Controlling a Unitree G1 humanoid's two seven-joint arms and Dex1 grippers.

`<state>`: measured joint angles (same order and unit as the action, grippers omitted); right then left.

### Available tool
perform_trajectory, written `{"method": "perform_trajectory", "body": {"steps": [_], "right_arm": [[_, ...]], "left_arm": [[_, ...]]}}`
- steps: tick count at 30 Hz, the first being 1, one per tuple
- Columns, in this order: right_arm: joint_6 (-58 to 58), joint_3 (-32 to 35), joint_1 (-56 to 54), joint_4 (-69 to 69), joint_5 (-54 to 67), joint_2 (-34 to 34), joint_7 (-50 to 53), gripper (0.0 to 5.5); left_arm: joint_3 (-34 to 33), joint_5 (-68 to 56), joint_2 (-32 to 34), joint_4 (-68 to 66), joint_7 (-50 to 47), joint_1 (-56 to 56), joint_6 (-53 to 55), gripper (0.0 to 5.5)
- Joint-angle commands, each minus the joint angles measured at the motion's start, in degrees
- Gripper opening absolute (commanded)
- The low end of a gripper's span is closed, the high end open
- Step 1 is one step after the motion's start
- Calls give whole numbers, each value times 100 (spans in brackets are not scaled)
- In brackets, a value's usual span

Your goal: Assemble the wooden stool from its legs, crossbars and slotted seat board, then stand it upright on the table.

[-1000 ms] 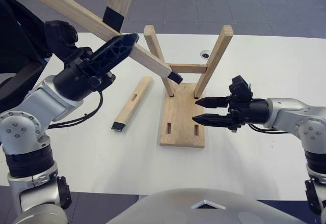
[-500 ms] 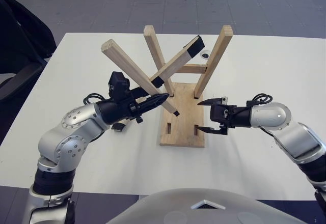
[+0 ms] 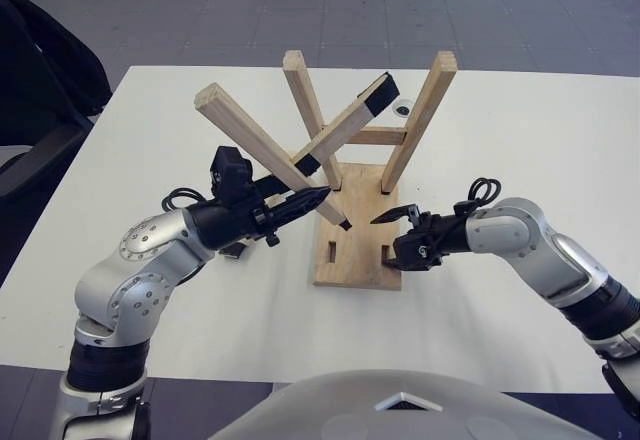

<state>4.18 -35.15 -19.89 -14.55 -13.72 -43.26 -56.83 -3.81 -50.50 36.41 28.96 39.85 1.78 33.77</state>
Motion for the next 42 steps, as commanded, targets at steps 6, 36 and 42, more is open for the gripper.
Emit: {"method": "perform_trajectory", "body": {"steps": [6,36,42], "right_arm": [[2110,-383,-430,1117,-1488,-486,-99,393],[3156,-66,-605,1952,-2051,-287,408,393],[3090,-59,-538,1833,-2022,-263,377,393]], "left_arm": [[375,846,136,-225,751,-5,-330,208],[1201,2166,-698,-1995,2094,-634,-1939,208],[1280,2344,-795,-2295,2130,-695,-2143,208]]}}
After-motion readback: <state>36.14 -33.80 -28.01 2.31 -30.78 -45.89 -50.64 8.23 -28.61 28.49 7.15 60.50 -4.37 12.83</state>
